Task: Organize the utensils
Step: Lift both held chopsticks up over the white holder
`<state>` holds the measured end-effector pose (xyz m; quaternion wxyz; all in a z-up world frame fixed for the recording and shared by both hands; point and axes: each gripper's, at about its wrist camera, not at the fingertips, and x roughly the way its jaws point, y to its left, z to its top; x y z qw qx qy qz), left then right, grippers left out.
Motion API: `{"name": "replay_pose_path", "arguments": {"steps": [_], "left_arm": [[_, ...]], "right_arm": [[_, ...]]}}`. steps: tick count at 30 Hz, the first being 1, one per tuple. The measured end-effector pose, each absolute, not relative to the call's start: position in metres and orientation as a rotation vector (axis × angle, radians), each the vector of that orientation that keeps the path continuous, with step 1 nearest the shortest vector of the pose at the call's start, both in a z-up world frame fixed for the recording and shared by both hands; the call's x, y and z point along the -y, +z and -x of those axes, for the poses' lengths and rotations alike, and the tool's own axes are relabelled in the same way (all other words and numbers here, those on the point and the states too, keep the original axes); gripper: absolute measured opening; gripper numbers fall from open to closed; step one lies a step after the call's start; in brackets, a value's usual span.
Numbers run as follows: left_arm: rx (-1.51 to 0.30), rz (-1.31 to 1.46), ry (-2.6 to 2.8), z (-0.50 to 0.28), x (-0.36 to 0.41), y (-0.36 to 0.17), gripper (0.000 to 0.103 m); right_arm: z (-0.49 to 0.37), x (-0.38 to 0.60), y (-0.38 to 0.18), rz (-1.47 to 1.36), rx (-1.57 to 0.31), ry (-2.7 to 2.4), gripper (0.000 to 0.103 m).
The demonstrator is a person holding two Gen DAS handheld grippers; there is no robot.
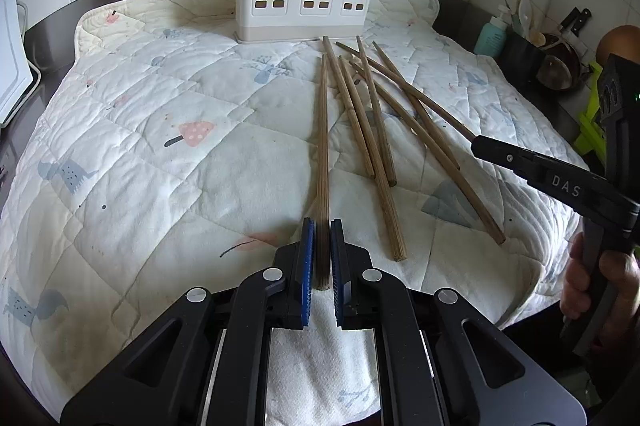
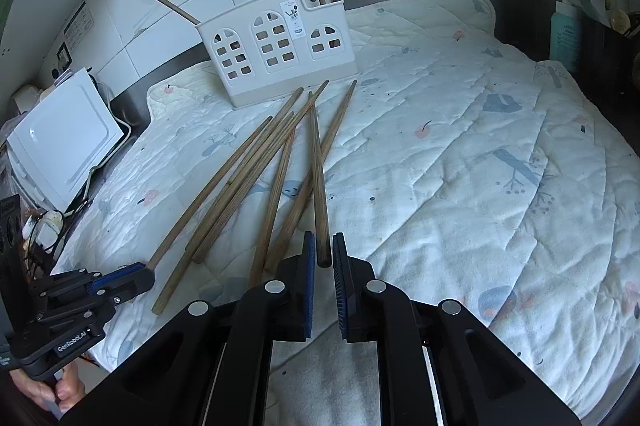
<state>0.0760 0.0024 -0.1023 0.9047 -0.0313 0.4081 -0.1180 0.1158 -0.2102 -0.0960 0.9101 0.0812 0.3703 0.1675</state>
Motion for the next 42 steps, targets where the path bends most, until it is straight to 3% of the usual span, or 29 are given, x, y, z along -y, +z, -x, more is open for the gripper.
{"name": "replay_pose_path", "arguments": {"steps": [6,9,26,42], "left_arm": [[-0.839,0.091,-0.248,-0.074,-0.005,-0.103,0.009],[-0.841,0.107,-0.256,-0.074,-0.007,-0.104,0.009],[-0.824,0.123,-0.258,-0.078,-0.006,-0.103,0.005],[-0.560,0.132,-0.266,-0.094,-0.016,-0.025,0.005]], "right_arm": [[-0.122,0.206,-0.101,-0.156,-0.761,0.329,0.018],[-0.125,0.211,-0.102,-0.179,-0.754,0.324,0.008],[-0.091,0.211,-0.040,-0.028,-0.584,0.323,0.006],[-0.113,0.221,0.059,0.048,-0.480,0.459,0.006]]}}
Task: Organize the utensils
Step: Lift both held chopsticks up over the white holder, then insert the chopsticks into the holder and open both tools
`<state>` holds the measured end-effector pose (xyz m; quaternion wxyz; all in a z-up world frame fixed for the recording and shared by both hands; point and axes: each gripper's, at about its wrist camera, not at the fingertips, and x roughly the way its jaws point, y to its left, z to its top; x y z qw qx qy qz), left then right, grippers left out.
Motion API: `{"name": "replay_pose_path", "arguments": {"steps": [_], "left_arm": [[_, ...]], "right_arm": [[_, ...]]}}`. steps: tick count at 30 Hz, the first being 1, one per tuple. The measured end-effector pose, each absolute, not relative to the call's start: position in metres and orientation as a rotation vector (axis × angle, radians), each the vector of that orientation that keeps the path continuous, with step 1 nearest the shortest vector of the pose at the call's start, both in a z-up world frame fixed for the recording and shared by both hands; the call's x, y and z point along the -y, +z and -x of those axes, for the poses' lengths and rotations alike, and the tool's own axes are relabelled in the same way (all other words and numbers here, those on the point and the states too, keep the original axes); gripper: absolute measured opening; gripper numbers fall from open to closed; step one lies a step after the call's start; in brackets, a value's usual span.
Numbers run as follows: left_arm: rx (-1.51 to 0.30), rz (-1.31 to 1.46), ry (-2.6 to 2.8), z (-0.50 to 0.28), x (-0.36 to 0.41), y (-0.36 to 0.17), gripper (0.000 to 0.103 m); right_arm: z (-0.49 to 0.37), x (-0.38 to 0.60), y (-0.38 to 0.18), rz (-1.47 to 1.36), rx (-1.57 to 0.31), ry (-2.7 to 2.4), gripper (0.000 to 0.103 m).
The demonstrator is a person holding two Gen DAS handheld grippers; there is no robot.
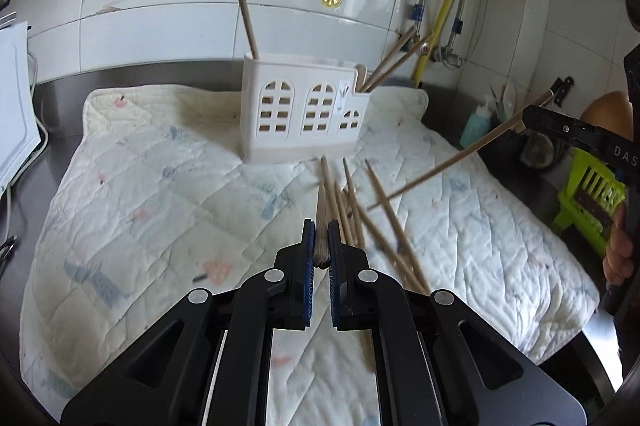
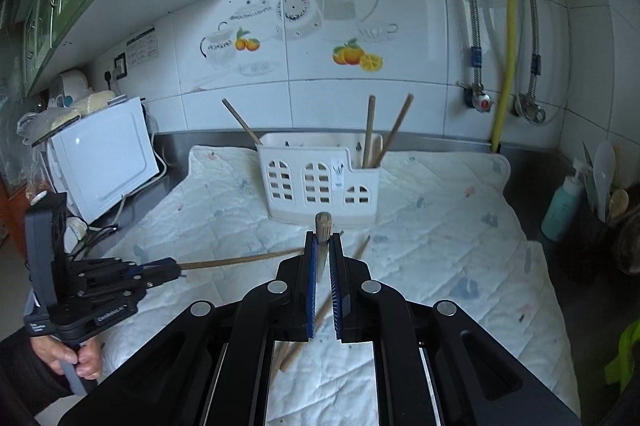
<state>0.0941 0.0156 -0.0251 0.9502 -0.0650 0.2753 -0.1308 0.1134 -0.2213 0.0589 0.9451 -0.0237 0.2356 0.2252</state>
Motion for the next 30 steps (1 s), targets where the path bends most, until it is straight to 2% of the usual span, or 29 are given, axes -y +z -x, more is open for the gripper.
{"name": "replay_pose_path", "arguments": {"steps": [13,24,30], "left_arm": [[-0.516,0.154,-0.316,-0.121,-0.017,0.024,0.005],[-0.458,0.078,-0.314,-0.137,-0.009,0.067,0.005],[-0.428,0.074,-0.310,-0.145,-0.010,0.085,0.005]], "right_arm": [[-0.167,0.217,0.126,0.089,-0.482,0.536,0.006],[-0.222,0.204,0.191,0.041,-0.373,0.537,0.006],[-0.268,0.194,0.204,0.016,-0.331,0.460,0.006]]}}
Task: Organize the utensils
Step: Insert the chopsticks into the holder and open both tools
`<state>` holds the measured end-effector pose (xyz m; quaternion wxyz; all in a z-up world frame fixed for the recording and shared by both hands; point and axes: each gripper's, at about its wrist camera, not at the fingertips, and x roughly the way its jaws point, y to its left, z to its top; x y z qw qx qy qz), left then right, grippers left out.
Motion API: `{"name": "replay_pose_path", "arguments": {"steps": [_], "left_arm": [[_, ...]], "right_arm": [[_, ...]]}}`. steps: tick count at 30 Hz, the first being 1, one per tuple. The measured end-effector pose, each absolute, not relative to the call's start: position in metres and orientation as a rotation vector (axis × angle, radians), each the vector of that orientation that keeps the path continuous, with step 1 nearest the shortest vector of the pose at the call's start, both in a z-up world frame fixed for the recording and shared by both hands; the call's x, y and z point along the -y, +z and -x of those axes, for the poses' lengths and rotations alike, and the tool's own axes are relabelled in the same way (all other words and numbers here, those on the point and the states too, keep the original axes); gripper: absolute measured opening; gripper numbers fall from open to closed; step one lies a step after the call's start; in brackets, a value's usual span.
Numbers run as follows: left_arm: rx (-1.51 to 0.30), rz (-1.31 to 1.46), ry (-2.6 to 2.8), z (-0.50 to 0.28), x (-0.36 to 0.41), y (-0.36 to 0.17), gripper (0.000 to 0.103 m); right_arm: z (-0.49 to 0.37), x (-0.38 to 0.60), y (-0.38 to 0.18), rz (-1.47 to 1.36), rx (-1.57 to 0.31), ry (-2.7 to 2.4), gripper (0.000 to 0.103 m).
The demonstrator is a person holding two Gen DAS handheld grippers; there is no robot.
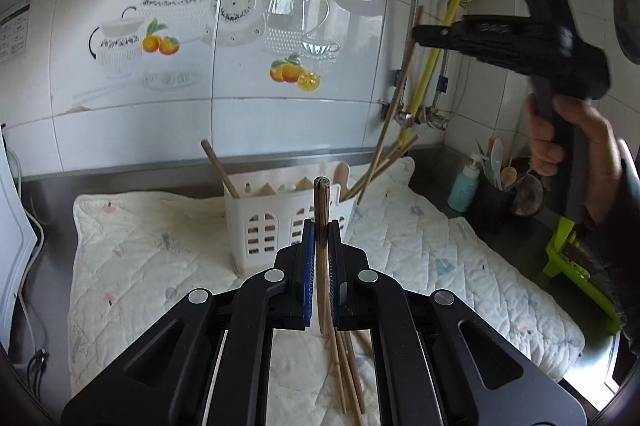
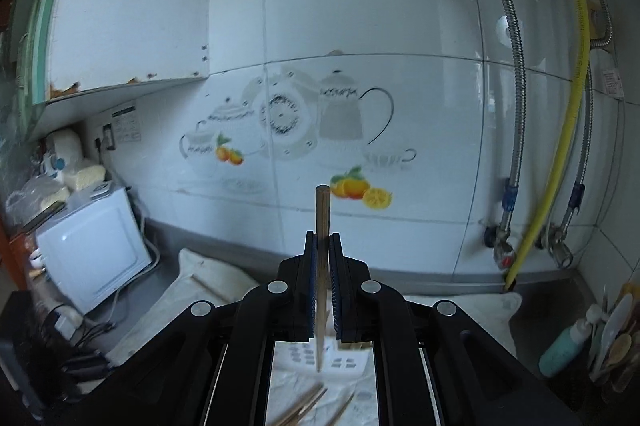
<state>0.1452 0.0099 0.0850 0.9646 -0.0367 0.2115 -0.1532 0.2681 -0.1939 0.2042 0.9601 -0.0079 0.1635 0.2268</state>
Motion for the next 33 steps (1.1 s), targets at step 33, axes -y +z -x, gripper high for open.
{"name": "replay_pose_path", "arguments": {"steps": [33], "left_arm": [[-0.224,0.004,-0.147,-0.250,-0.012,0.178,0.005]], "right_arm": [[-0.271,0.196,0.131,0.171,-0.394,0.384,0.032]]}}
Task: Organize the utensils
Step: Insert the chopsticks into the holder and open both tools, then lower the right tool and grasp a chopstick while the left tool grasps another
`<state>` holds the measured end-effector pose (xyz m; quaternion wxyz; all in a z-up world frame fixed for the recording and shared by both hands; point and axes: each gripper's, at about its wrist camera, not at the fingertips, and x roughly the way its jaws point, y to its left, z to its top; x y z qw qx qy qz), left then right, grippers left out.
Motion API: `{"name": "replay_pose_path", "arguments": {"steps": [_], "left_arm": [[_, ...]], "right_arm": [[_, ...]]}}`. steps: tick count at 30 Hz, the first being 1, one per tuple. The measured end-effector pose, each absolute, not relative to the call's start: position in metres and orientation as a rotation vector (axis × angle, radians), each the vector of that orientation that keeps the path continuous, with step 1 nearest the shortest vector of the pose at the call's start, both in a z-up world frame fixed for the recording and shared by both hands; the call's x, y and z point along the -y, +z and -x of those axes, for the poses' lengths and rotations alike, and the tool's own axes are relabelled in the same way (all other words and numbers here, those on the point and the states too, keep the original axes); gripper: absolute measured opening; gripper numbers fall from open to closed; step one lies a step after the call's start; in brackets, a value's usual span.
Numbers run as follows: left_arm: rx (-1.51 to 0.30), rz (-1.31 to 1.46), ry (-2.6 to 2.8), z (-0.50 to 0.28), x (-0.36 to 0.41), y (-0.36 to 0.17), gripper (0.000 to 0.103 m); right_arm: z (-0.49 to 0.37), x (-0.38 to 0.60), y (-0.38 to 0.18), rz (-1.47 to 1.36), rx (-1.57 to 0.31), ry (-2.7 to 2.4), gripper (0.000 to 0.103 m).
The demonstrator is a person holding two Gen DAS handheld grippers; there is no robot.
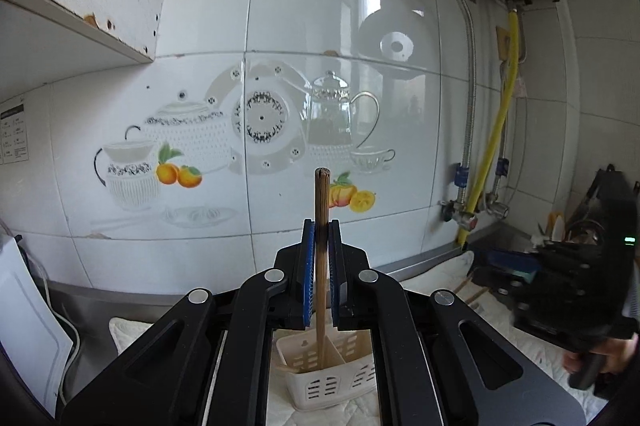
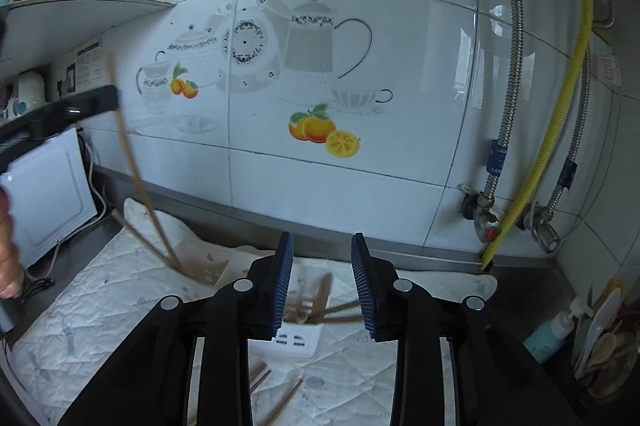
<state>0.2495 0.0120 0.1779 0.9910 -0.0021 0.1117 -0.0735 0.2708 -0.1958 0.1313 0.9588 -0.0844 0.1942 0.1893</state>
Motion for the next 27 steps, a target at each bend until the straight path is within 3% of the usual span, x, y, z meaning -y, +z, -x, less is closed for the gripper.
{"name": "replay_pose_path", "arguments": {"steps": [8,12,15,22,27], "left_arm": [[-0.278,0.046,-0.154,-0.266,-0.017,0.148,0.005],[-0.324,0.046,-0.152,-0.271,-0.018,0.139,0.006],[-0.334,0.050,-0.162,-0.270,-0.020,0.137,0.010],[-0.317,0.038,-0.160,-0.252,-0.016,0.138,0.038],[-0.307,0.050,-0.173,-0.228,-0.015,0.136,0.049]], "right_arm": [[-0.210,0.215,0.098,0.108,-0.420,0.446,0.033],[-0.187,0.219,0.072,0.080,-0.465,0.450,0.038],[-0.172,0.219,0.051,0.079,-0.494,0.434,0.038],[-0.137,0.216,0.000,0.057,-0.585,0.407,0.038],[-0.114,0.208,-0.035,0.015,-0.661,0.413,0.037]]}}
